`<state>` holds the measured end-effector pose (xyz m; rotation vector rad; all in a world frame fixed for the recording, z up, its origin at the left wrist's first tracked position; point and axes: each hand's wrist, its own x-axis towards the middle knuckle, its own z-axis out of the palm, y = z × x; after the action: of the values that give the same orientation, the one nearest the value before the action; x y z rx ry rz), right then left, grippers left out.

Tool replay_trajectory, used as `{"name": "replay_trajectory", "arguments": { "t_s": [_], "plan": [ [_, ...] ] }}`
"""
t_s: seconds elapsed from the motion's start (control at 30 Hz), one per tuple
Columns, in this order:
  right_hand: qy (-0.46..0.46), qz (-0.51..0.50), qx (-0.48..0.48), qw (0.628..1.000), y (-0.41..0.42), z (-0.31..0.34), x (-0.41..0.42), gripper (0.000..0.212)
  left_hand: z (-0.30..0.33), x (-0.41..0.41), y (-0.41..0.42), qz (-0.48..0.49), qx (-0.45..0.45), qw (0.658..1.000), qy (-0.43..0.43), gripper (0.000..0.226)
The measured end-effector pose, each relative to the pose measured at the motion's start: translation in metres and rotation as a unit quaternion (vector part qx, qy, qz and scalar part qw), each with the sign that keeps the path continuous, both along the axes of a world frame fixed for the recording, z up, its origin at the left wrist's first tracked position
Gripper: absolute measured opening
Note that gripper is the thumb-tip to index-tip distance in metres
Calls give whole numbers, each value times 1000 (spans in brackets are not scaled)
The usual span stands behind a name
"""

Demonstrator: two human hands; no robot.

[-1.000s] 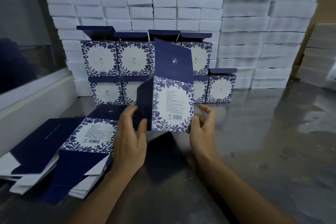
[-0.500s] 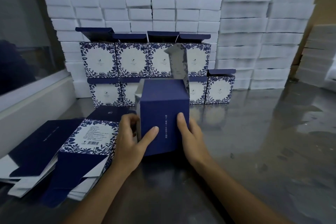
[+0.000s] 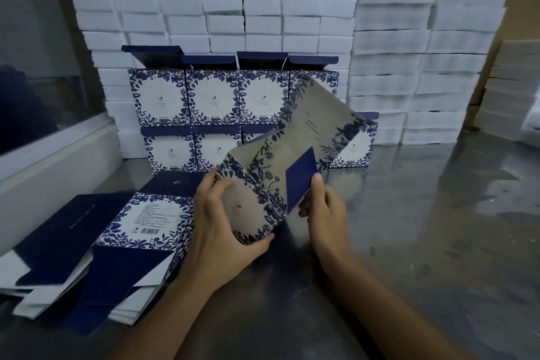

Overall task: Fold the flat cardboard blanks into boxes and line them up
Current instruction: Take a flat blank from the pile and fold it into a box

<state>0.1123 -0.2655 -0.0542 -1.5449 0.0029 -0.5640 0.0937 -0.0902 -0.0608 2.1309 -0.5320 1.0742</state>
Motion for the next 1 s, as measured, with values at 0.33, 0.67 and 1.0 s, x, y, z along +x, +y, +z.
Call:
{"name": "replay_trajectory", "arguments": {
  "t_s": [0.33,0.67,1.0],
  "plan": [
    [71,55,48,995,-22,12,0,58,4,-1,5,16,85,996,-28,109],
    [81,92,-30,992,-9,10,-6,55,5,-2,2,70,105,992,-2,106],
    [107,125,36,986,-7,16,-10,60,5,-1,0,116,119,986,11,104]
  ]
}}
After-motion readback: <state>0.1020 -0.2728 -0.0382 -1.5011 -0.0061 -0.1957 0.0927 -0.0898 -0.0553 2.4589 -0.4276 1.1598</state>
